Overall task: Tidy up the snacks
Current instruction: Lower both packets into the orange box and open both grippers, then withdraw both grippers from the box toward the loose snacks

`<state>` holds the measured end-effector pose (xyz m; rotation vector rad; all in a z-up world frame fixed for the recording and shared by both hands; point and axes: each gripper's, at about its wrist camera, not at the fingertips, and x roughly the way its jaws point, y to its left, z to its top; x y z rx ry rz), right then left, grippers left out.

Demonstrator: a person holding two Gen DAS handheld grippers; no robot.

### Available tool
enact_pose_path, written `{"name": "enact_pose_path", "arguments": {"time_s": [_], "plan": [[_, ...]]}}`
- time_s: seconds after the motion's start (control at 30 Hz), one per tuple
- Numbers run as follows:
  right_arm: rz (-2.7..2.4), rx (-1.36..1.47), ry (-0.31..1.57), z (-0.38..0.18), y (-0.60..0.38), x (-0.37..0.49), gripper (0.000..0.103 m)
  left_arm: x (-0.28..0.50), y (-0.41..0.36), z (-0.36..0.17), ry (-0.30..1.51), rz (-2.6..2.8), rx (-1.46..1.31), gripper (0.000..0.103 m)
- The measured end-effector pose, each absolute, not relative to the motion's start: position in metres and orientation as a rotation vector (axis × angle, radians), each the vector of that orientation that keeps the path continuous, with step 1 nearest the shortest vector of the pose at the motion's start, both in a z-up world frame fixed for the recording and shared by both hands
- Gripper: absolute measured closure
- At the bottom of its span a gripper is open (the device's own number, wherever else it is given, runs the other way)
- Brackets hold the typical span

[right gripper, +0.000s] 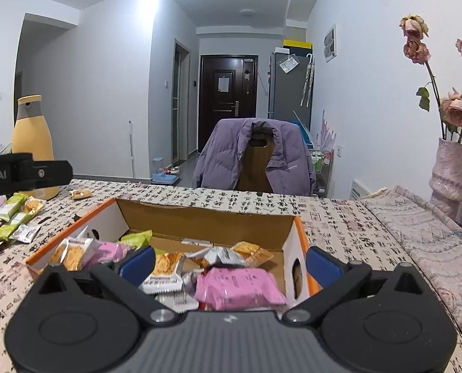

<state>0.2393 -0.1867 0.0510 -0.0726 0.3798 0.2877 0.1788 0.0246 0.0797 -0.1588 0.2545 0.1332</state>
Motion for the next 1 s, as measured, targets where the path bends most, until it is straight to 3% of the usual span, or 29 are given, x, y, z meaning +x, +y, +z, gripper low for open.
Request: {"name": "enact_pose_path", "arguments": {"time_s": [1.0], "plan": [[0.258,-0.071,0.571,-0.003,-0.251,0.18,0.0,0.116,0.022,-0.01,0.486,0.1,-0.143,0.0]]}}
